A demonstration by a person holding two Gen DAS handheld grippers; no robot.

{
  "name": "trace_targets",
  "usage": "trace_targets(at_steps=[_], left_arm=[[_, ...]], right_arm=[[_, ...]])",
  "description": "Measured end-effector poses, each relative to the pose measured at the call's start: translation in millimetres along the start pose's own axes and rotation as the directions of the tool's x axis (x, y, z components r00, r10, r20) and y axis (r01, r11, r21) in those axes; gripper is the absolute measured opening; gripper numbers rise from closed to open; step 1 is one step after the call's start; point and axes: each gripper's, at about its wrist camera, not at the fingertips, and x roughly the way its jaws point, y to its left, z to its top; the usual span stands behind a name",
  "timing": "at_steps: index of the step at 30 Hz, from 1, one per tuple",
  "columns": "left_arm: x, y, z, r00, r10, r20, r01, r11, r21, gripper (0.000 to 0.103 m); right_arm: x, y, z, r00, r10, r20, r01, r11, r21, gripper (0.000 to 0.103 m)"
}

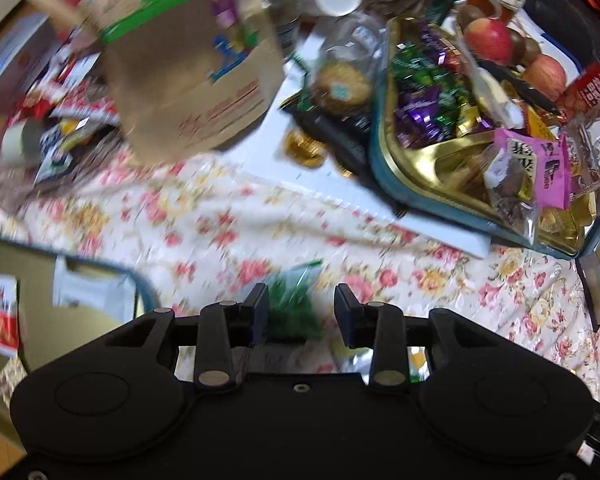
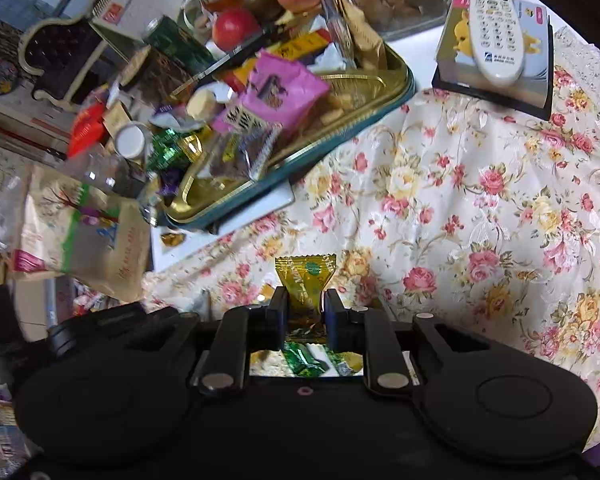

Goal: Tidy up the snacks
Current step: 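Grasp the gold-wrapped candy with the right tool while the left grasps the green packet, then lift both held snacks and carry them over the gold tin tray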

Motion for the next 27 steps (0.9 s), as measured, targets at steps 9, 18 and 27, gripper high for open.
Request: trace_targets(at_steps=[9, 18, 27], left_arm=[[25.6, -6.6, 2.1, 0.997, 0.075, -0.026, -0.073, 0.994, 0.078, 0.046], [47.4, -4.6, 2.5, 0.991, 0.124, -0.053, -0.118, 0.988, 0.105, 0.050], [55.6, -6.0, 5.4, 0.986, 0.153, -0.065, -0.147, 0.985, 0.096, 0.051]], right_arm=[[-8.9, 2.6, 0.4, 0.998, -0.029, 0.048, 0.031, 0.998, -0.061, 0.021], [-8.6, 4.0, -2.6, 0.999, -0.020, 0.039, 0.023, 0.996, -0.081, 0.021], [-11.1, 0.5, -5.4, 0.999, -0.026, 0.035, 0.029, 0.995, -0.095, 0.021]])
